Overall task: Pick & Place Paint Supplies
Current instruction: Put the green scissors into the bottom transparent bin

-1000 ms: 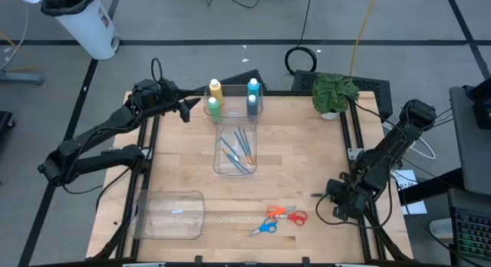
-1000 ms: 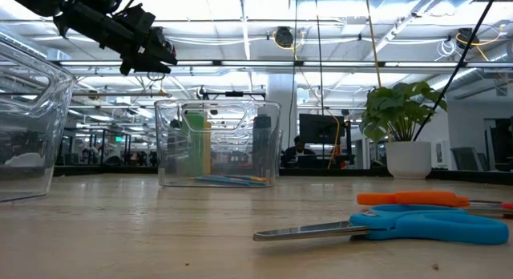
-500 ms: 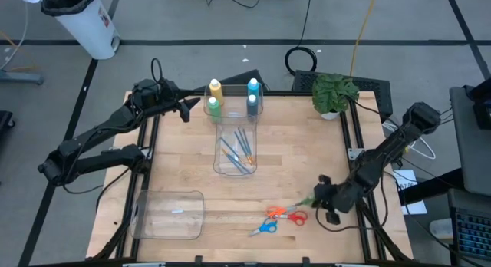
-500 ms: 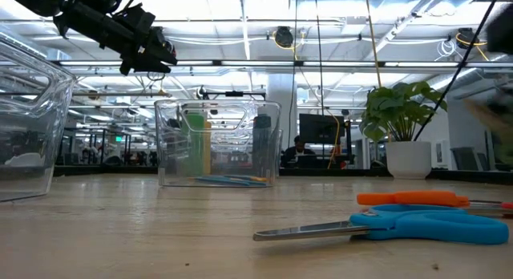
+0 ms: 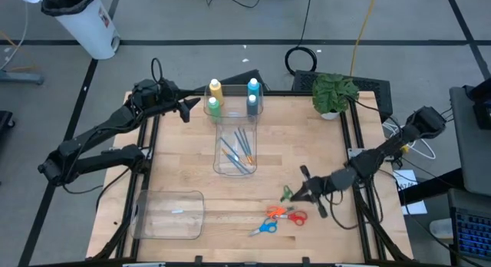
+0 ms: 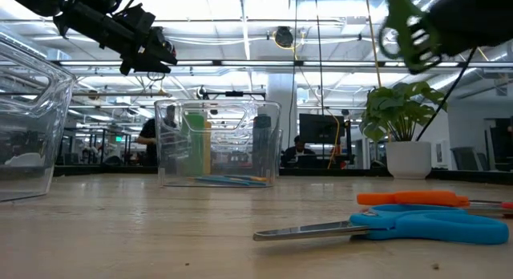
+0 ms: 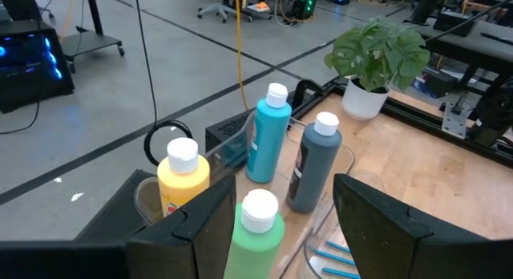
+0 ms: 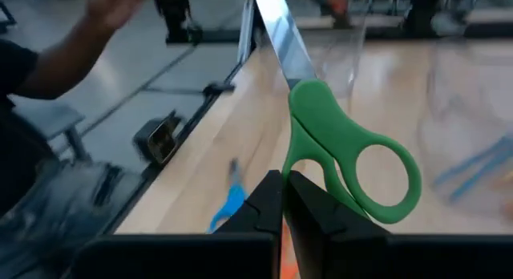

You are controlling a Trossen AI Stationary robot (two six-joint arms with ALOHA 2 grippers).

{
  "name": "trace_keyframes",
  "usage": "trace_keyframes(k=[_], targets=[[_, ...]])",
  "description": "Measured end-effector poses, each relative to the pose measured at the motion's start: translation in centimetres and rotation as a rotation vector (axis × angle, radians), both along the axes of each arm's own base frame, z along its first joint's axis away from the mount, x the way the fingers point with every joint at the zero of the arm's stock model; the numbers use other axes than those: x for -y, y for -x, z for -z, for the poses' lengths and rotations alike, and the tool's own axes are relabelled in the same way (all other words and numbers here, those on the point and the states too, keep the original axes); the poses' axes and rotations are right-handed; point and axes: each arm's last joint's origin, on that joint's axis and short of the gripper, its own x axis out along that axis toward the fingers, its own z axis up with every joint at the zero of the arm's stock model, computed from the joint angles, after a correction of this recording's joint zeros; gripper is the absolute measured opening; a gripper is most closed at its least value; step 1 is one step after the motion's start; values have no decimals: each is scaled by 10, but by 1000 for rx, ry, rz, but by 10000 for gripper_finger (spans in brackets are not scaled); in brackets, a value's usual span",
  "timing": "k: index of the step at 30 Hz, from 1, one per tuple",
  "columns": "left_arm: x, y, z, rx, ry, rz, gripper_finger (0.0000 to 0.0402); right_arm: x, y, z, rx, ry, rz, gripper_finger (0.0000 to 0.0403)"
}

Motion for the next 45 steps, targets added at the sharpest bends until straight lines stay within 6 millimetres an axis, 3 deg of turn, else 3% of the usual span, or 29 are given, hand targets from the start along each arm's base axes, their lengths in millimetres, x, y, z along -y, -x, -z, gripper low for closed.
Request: trace_keyframes(k=[6,10,13,17,23,29,33,40,45], targets=[[0,0,-1,18,8,-5,214,31,-10,-3,171,-39,-12,0],[0,-4,-8,247,215,-49,214,42,-16,-8,269,-33,-15,0],[-1,-12,-14,411,306,-103,214,46,-21,-9,330,-16,-18,0],[7,-35,-7,404,361,-67,214,49,-27,-8,374,-13,5,0],[46,-89,5,375,309,221,214,53,-33,0,367,-15,28,0],[98,-130,12,449,42,459,214,61,-40,7,341,-69,77,0],[119,-140,21,421,-55,568,214,66,-44,12,329,-82,184,0],[137,-147,25,468,-98,621,214,78,-49,16,320,52,628,0],[144,-147,22,529,-14,645,214,75,-66,7,342,175,653,0]])
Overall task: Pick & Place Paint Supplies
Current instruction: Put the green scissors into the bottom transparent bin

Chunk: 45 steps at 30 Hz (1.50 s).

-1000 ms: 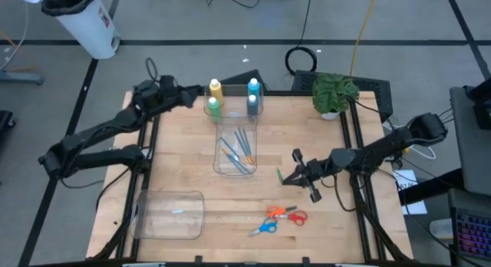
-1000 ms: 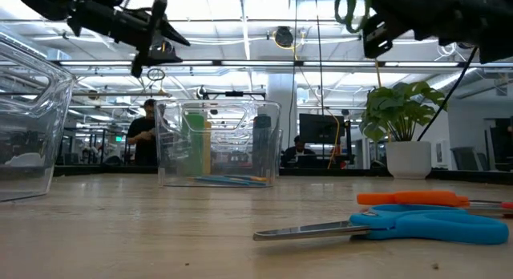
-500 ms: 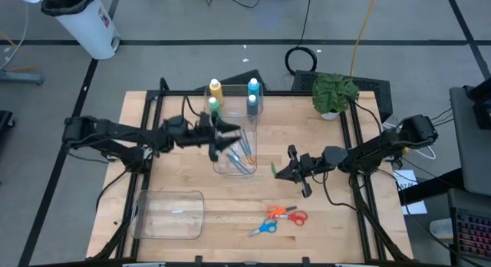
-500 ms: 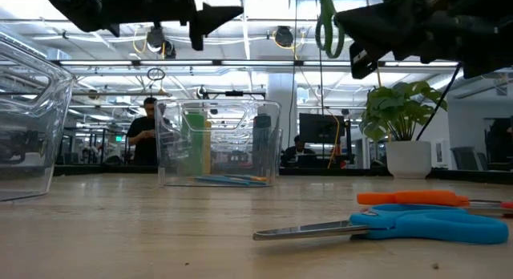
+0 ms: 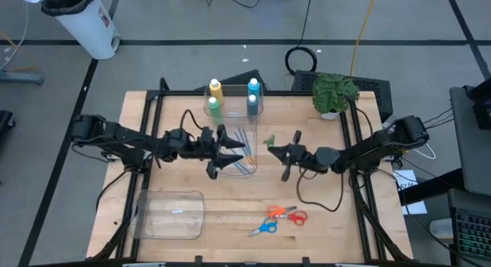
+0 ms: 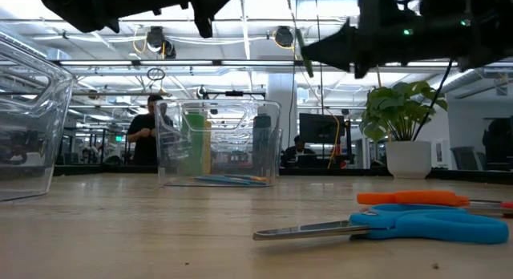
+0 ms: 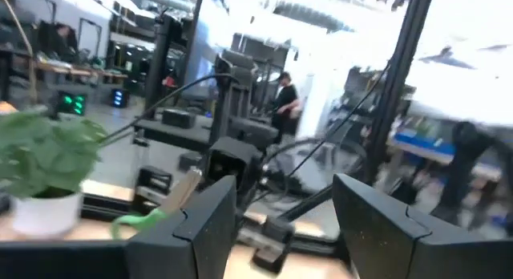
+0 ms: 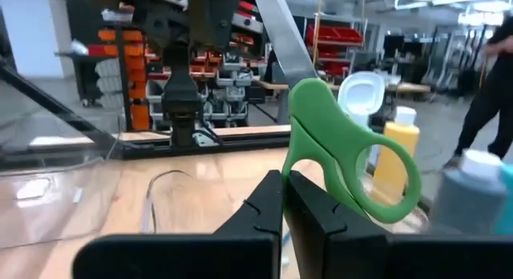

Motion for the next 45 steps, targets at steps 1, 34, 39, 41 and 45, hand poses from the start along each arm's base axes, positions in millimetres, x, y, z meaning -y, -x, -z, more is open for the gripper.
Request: trace_keyframes(k=[1,34,39,41,45], targets=[[1,0,-1,1,24,8,214,-1,-5,-2,-2,21,-3,0],[35,0,4,-104,-206,-269,214,-7,-36,-15,19,-190,-309,0],[43,-25,5,-125,-307,-276,214,-7,-36,-15,15,-190,-308,0],[45,-35,5,-129,-353,-286,214,-7,-36,-14,9,-189,-308,0],[48,-49,3,-127,-407,-304,214,-8,-36,-13,-1,-189,-311,0]])
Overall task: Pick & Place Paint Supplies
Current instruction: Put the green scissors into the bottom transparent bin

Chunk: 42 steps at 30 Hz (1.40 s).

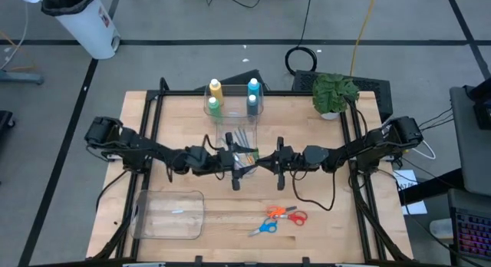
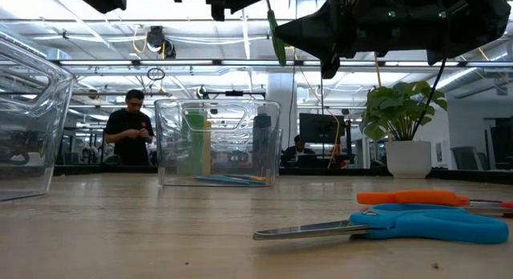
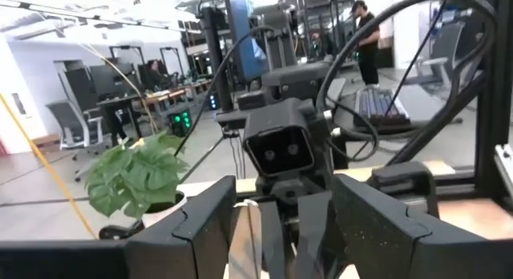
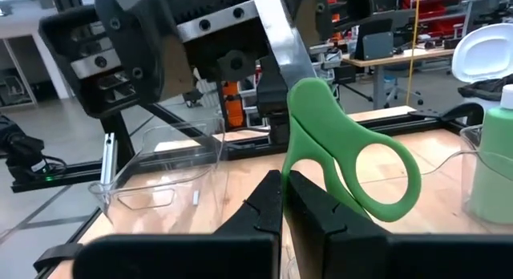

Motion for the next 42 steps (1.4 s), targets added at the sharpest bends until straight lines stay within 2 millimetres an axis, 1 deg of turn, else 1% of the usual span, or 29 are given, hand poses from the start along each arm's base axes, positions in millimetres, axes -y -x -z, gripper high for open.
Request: trace_keyframes(k=[5,8,11,17,21,24,26,28,31,35,37,39,42], targets=[[-2,-1,-3,0,9,-15,212,-2,0,0,-1,12,-7,0],[-3,-1,-2,-12,15,-38,193,-2,0,0,2,13,-7,0],[-3,-1,-2,-19,22,-44,147,-2,0,0,2,12,-7,0],[-3,-1,1,-42,33,-44,30,-3,0,0,1,10,-11,0],[-3,-1,2,-50,45,-51,27,-3,0,0,-2,17,-11,1],[-2,1,0,-47,64,-81,33,-2,0,1,-5,8,-6,15],[0,7,-6,-56,63,-87,30,-2,1,0,-7,5,-7,34],[3,16,-17,-53,73,-75,28,-2,1,0,-23,7,-8,59],[6,33,-33,-79,103,-85,28,-3,2,3,-62,2,-36,103],[11,61,-47,-157,156,-61,28,-4,3,4,-90,-29,-105,156],[17,76,-50,-216,172,-24,28,-6,4,3,-98,-27,-152,175],[26,91,-48,-302,193,13,28,-7,5,1,-89,-28,-185,189],[41,113,-44,-408,270,78,28,-7,5,1,-96,-28,-191,200]])
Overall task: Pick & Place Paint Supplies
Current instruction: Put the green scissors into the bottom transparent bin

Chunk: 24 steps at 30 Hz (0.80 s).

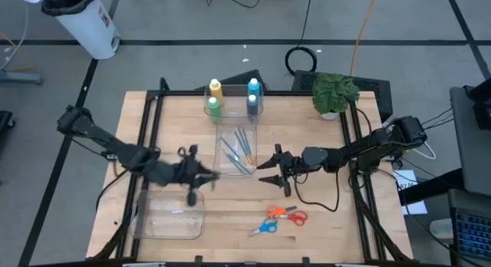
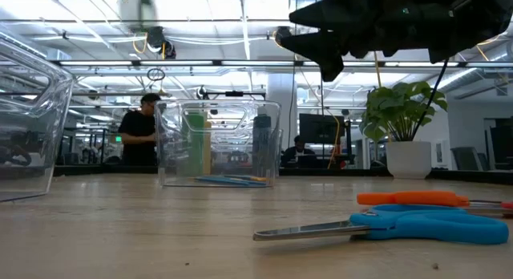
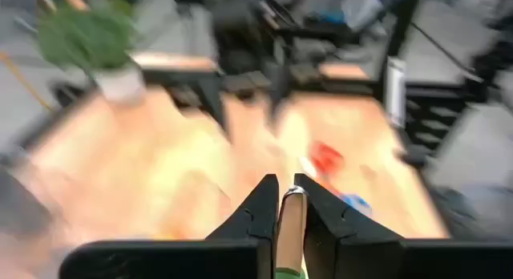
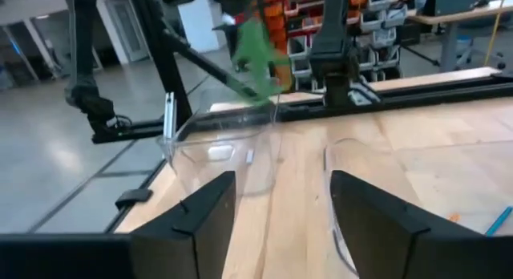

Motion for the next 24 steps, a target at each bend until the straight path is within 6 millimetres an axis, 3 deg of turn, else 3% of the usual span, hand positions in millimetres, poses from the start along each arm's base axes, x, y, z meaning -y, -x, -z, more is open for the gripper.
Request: trace_keyframes(k=[9,18,24], targets=[[52,53,23,-320,205,226,28,0,0,-1,2,-1,2,197],[67,86,66,-759,319,-12,28,0,0,0,1,0,3,192],[70,90,78,-950,438,-142,87,2,0,0,0,1,9,192]])
